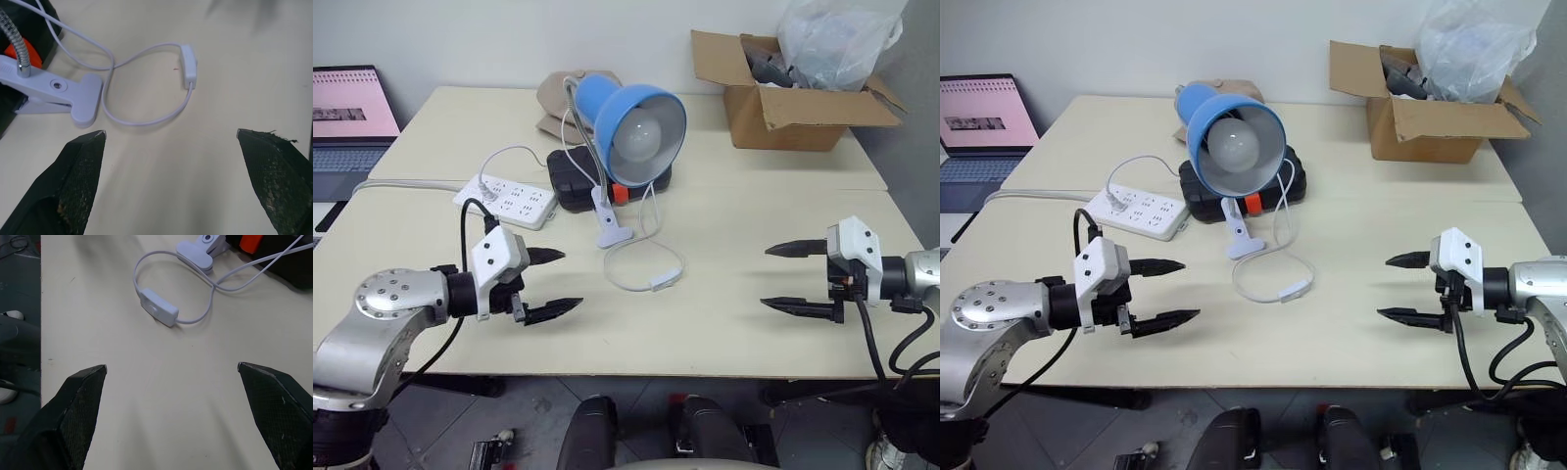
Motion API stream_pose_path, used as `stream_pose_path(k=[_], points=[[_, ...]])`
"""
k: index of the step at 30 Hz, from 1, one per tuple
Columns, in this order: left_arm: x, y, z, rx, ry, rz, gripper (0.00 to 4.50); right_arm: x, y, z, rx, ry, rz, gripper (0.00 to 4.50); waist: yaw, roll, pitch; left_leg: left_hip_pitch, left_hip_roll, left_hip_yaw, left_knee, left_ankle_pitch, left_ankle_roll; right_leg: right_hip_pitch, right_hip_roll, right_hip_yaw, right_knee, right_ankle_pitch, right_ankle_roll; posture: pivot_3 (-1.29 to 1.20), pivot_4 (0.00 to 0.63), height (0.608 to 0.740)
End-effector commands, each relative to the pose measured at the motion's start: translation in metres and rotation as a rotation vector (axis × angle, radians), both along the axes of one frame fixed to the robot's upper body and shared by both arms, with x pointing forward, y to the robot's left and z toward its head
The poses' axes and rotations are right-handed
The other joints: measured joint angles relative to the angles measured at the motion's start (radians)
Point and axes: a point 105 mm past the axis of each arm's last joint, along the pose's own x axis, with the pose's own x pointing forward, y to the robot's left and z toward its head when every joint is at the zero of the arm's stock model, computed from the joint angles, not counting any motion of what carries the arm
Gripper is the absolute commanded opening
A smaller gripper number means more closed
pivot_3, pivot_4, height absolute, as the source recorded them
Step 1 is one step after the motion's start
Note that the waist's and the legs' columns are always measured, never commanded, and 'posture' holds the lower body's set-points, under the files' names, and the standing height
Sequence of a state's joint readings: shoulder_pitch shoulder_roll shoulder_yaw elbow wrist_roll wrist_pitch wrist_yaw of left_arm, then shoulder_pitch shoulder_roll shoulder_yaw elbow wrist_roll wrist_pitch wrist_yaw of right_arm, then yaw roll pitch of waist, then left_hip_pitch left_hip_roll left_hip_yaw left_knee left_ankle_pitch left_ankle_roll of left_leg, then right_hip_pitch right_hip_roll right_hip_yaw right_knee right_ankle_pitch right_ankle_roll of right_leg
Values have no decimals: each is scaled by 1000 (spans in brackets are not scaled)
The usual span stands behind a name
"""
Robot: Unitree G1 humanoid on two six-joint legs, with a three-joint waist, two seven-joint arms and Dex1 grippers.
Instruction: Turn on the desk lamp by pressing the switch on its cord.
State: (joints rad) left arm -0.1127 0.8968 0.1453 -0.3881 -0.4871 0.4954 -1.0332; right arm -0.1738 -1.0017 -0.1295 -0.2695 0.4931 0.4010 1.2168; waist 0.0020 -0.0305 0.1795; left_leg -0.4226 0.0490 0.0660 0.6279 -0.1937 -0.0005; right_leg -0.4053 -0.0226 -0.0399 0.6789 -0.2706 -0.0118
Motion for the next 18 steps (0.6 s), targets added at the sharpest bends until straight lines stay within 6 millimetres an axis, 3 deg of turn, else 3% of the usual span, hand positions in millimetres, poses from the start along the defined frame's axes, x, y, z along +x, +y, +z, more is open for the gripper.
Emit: stream_pose_path(k=[1, 18], points=[[2, -3, 6, -12, -31, -16, 4450, -1, 4, 10, 10, -55, 13, 4500, 0, 0, 0, 0, 0, 0, 0, 0, 0, 0, 0, 0, 0, 0, 0, 0, 150, 740], [10, -5, 8, -42, -53, -13, 4450, -1, 14, 16, 24, -61, 21, 4500, 0, 0, 0, 0, 0, 0, 0, 0, 0, 0, 0, 0, 0, 0, 0, 0, 150, 740]])
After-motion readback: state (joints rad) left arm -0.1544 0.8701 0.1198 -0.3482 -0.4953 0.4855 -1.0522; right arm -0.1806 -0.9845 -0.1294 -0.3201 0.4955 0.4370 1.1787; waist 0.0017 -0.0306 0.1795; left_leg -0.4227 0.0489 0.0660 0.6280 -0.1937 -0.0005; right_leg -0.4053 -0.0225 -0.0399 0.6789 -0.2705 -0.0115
